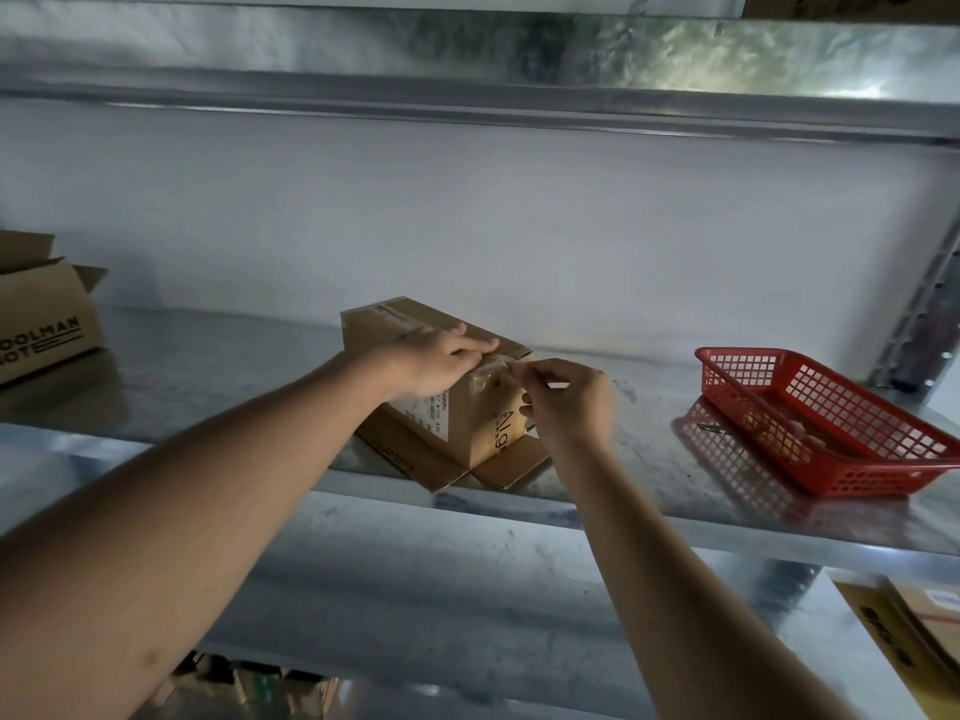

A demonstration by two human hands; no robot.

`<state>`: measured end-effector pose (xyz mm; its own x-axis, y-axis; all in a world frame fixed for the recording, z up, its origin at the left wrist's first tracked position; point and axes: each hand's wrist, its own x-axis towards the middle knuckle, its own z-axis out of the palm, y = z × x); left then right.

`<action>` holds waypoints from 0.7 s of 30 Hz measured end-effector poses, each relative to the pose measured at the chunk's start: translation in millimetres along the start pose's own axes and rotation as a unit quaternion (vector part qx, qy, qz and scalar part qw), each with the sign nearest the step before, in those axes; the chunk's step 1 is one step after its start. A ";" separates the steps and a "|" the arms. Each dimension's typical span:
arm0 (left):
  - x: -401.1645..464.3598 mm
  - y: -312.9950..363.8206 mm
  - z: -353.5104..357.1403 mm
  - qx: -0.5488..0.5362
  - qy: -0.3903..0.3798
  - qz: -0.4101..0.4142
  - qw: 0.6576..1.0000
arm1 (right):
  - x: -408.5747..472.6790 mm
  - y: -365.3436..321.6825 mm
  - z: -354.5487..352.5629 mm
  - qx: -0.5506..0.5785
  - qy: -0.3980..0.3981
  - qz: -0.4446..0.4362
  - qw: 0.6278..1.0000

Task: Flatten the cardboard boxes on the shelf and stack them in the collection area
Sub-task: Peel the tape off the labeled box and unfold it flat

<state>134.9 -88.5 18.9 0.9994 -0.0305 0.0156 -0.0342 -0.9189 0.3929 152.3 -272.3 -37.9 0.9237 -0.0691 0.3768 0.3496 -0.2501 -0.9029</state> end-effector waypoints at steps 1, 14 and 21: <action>-1.6 2.2 -0.1 0.004 0.000 -0.003 1.000 | -0.4 -0.3 1.0 -0.028 0.004 -0.015 0.999; -2.1 22.0 -10.3 0.009 -0.057 -0.038 0.998 | 0.6 -9.9 -8.2 -0.177 0.004 -0.155 0.972; -3.9 26.8 -6.9 0.037 -0.050 -0.034 0.998 | -10.5 -8.5 -22.2 -0.162 -0.037 -0.279 0.946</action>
<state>130.1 -110.3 35.8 0.9948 -0.0035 -0.1019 0.0296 -0.9464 0.3216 136.2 -291.0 -29.6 0.6221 0.2267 0.7494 0.7309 -0.5112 -0.4521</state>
